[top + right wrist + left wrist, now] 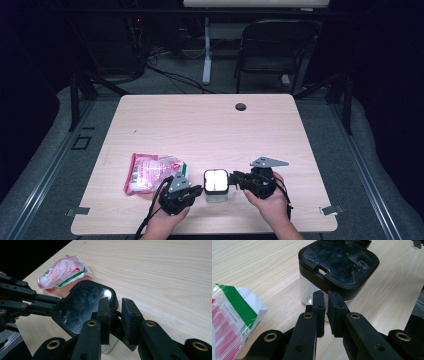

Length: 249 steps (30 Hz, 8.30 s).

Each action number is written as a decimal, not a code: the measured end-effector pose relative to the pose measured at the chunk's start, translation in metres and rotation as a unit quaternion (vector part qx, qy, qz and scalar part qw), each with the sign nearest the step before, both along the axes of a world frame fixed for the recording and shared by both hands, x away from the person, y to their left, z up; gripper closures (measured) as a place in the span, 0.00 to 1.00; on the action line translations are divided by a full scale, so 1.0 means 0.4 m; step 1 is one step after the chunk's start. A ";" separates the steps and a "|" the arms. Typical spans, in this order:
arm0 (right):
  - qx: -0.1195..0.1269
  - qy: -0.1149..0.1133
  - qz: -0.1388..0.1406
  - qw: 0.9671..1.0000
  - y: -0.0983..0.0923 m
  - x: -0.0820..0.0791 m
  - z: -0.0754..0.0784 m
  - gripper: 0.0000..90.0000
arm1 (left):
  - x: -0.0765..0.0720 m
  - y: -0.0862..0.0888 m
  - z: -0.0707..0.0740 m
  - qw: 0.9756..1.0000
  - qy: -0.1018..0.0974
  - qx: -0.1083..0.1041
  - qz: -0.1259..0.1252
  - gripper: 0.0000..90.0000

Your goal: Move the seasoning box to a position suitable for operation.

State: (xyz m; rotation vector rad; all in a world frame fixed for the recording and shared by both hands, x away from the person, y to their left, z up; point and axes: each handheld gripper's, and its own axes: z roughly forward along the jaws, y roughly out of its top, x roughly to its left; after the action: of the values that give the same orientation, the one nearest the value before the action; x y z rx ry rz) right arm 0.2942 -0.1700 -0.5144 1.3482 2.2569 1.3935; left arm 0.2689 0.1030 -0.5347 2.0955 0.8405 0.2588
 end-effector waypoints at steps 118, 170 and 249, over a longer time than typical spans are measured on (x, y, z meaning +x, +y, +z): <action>-0.060 -0.142 0.026 0.988 0.060 -0.105 -0.012 0.60 | 0.014 -0.054 0.067 0.999 -0.019 -0.016 -0.030 0.97; -0.028 -0.109 0.017 0.993 -0.018 -0.109 -0.008 0.63 | 0.017 -0.046 0.049 0.999 -0.013 -0.014 -0.035 0.99; -0.001 -0.079 0.012 0.997 -0.031 0.000 -0.021 0.92 | -0.020 0.321 0.019 0.986 -0.047 -0.076 0.140 0.73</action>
State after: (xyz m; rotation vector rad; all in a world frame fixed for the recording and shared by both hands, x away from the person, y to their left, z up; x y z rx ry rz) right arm 0.2941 -0.1824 -0.5230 1.1685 2.1773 1.4511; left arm 0.2611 0.2313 -0.5271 1.8072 1.0646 0.4252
